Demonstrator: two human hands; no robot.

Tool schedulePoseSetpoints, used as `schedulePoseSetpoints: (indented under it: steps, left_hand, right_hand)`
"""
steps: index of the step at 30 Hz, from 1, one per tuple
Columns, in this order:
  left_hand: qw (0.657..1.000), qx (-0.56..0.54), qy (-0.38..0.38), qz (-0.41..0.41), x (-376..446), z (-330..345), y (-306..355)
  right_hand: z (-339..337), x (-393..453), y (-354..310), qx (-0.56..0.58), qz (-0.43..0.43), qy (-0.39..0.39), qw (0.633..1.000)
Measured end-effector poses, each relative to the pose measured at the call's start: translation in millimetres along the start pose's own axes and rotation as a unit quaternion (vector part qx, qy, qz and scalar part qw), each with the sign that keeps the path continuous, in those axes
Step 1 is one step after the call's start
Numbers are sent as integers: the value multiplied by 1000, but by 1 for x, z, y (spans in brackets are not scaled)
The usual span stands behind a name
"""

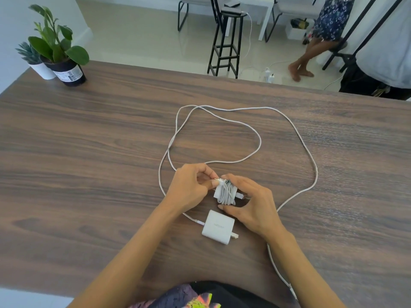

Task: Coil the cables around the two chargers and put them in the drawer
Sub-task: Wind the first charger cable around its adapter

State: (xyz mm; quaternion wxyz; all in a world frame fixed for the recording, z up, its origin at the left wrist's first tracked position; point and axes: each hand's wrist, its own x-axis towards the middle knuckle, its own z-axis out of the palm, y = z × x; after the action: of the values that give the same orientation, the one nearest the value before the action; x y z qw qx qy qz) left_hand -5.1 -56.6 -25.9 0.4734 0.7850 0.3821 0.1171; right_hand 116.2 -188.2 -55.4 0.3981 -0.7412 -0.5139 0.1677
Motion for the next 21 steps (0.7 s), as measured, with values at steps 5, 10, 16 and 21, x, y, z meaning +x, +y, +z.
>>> schedulePoseSetpoints:
  steps: [5,10,16,21]
  left_hand:
    - [996,-83,20,-24,-11,5,-7]
    - [991,-117,50,-40,-13,12,-10]
    - [990,-109,94,-14,-13,19,-7]
    - [986,-113,120,-1,-11,25,-9]
  right_hand:
    - [3,-1,-2,14,3,-5,1000]
    - [6,-2,-4,14,0,-12,1000]
    - [9,-3,-4,28,21,-1,999]
    - [11,-5,-4,52,49,12,997]
